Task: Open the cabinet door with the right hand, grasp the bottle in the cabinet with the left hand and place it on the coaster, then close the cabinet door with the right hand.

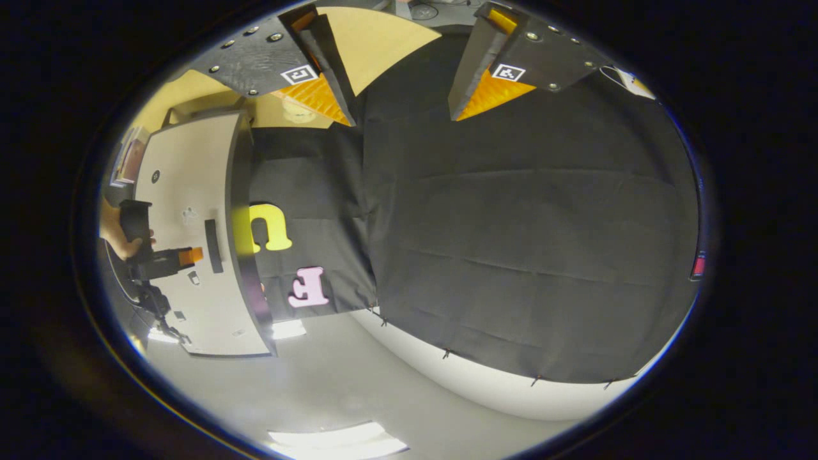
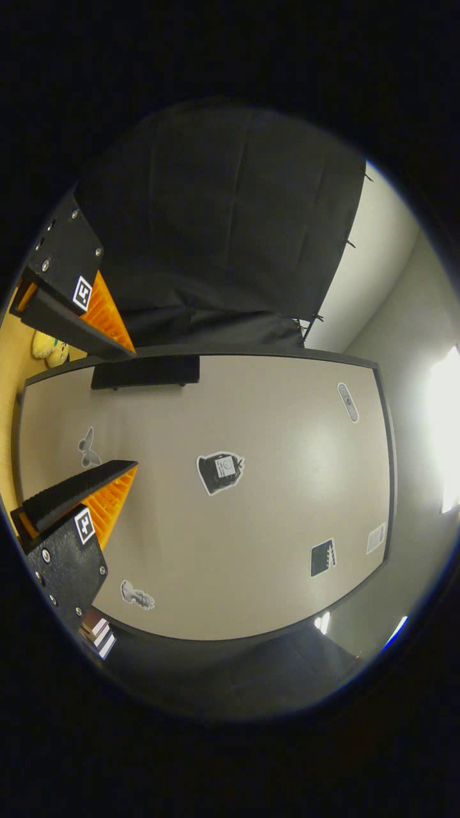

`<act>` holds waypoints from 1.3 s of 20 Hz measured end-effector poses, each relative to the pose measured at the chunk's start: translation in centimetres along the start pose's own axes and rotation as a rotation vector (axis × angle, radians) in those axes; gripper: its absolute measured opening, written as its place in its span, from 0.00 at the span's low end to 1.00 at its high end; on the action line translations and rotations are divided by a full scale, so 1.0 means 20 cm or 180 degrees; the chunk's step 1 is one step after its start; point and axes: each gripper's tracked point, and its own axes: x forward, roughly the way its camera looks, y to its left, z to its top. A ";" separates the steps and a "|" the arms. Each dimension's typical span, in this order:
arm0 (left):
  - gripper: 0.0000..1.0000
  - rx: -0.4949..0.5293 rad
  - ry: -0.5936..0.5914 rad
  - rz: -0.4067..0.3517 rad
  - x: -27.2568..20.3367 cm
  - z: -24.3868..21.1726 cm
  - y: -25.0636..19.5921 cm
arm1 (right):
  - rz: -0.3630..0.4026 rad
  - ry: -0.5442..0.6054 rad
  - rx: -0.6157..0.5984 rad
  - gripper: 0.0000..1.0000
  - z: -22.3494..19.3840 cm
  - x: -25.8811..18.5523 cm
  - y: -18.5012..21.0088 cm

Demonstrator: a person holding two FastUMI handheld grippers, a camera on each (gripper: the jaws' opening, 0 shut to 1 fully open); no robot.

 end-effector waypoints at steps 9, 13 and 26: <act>0.83 0.0009 0.0029 0.0123 0.01 -0.04 0.15 | -0.0046 0.0255 -0.0112 0.82 -0.09 0.24 0.14; 0.87 -0.0024 0.0041 0.0141 0.02 -0.05 0.19 | -0.0154 0.0379 -0.0129 0.65 -0.12 0.32 0.17; 0.87 -0.0029 -0.0007 0.0014 0.03 -0.05 0.17 | -0.0129 0.0486 -0.0003 0.23 -0.15 0.28 0.17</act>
